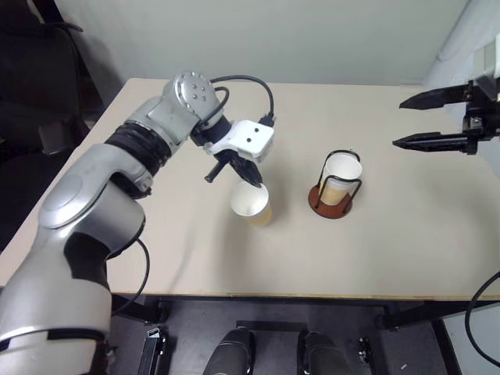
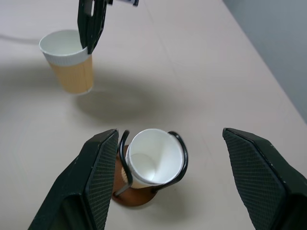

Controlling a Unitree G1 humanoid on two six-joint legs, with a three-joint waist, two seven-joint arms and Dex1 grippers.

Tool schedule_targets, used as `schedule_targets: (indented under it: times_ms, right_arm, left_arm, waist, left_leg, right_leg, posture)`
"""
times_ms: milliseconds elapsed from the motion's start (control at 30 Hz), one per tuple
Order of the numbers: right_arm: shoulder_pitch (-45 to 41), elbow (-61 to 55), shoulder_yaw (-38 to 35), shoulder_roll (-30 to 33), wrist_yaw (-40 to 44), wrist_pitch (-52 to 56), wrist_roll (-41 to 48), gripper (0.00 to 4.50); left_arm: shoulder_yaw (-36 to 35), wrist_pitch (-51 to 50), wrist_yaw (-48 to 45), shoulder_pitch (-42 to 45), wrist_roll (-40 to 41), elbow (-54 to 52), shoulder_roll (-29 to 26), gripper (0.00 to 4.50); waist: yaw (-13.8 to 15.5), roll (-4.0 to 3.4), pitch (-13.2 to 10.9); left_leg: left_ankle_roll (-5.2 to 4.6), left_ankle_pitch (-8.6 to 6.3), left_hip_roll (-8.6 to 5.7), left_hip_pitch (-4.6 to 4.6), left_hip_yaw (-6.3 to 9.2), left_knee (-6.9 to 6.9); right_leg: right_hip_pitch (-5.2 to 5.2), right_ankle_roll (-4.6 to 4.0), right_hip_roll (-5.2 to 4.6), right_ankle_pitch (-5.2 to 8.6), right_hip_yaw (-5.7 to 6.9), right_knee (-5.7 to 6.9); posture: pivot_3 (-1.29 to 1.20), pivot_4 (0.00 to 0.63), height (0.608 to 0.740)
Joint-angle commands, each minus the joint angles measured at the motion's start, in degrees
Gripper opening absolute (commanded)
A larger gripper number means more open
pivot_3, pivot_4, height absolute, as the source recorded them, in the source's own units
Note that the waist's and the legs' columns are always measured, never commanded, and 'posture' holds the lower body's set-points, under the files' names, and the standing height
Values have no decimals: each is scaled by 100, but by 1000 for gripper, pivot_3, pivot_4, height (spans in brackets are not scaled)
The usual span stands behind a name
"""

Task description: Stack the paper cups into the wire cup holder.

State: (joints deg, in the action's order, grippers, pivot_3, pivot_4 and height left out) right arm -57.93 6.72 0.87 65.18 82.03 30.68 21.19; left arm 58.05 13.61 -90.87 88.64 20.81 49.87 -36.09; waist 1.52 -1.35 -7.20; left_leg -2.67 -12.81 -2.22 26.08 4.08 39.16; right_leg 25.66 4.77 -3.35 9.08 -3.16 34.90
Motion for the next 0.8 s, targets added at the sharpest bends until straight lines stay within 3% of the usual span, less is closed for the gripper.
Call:
schedule_targets:
  times_ms: [33, 800]
  right_arm:
    - [-235, -79, -254, 10, -72, 76, 112, 3512]
    - [-875, -229, -306, -324, -366, 324, 379, 3512]
  left_arm:
    - [-211, 48, -163, 151, 15, 50, 3, 50]
    - [-280, 83, -163, 278, -45, 248, 75, 50]
  waist:
    - [-2, 0, 0]
    - [1, -1, -1]
  left_leg:
    - [0, 0, 0, 0, 1, 0]
    - [9, -1, 1, 5, 11, -4]
  right_leg:
    - [0, 1, -1, 0, -1, 0]
    - [9, -16, -3, 9, 4, 1]
  posture:
    - [0, 150, 740]
    - [0, 150, 740]
